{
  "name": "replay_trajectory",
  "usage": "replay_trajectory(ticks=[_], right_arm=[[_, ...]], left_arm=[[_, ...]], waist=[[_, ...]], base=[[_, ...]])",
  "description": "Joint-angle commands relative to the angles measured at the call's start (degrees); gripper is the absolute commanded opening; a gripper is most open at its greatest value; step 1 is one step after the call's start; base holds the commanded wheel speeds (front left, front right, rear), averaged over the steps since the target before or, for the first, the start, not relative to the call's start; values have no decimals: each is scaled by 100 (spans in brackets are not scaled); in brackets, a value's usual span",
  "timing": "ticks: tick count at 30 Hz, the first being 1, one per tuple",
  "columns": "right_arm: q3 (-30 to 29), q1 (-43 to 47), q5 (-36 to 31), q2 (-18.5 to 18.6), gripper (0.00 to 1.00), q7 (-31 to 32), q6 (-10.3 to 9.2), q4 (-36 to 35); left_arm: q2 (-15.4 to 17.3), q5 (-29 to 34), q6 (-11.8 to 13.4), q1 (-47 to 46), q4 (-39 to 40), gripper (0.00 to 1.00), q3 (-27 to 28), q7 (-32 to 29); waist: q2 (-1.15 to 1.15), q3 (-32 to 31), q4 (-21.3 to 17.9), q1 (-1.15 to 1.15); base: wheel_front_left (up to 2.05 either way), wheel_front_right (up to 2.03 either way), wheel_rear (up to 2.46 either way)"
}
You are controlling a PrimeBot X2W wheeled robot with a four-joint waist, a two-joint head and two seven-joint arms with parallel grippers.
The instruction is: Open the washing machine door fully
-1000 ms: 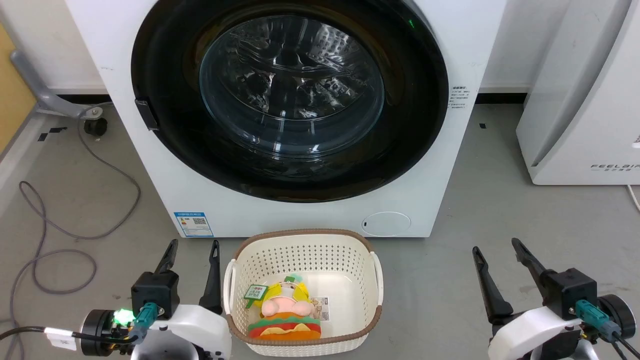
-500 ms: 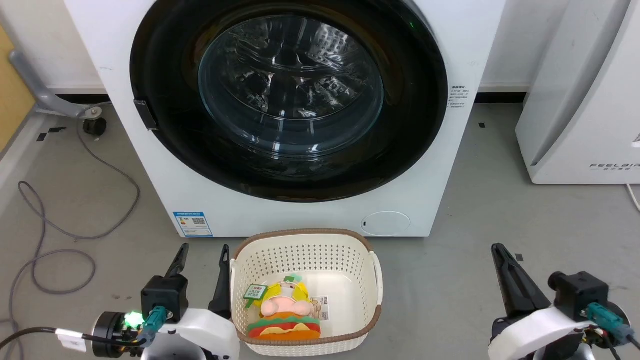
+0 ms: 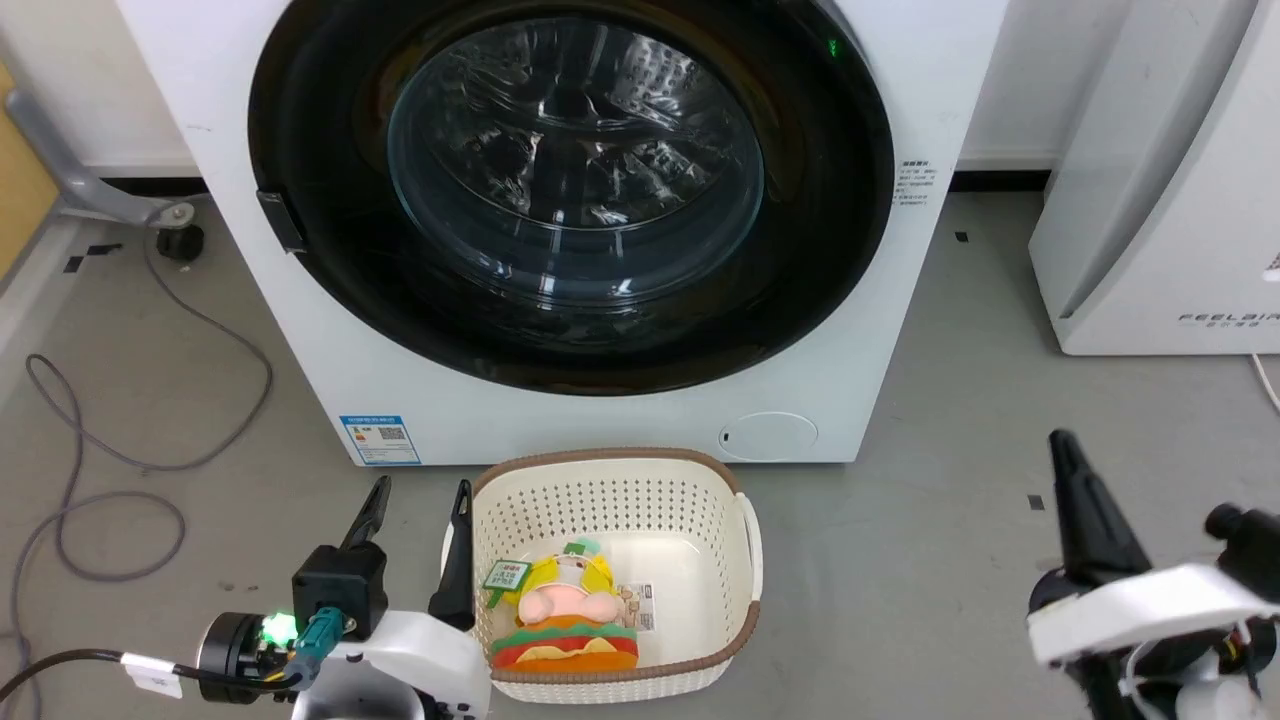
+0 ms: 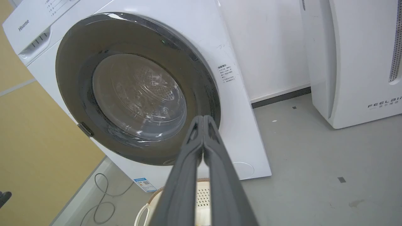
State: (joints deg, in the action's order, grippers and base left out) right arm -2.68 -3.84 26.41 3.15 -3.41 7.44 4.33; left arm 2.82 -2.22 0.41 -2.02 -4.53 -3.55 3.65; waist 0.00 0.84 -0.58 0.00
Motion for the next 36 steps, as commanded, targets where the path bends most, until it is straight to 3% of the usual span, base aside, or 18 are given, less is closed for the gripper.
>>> replay_trajectory(ticks=[1,18,27,36], right_arm=[[-85,-176,298,18,0,-52,1,77],[-185,-2117,2043,722,0,-107,2,1194],[253,-3484,2613,1169,0,-21,2,1960],[932,-5010,2918,1386,0,278,3,2893]], left_arm=[[4,-37,33,-116,-39,100,-39,63],[4,-45,124,-569,140,100,-209,267],[5,-50,199,-830,279,100,-342,374],[5,-55,221,-1048,314,100,-466,482]], waist=[[0,32,-6,0],[0,763,72,0],[0,1201,98,0],[0,1555,165,0]], base=[[0,0,0],[0,0,0],[0,0,0],[0,0,0]])
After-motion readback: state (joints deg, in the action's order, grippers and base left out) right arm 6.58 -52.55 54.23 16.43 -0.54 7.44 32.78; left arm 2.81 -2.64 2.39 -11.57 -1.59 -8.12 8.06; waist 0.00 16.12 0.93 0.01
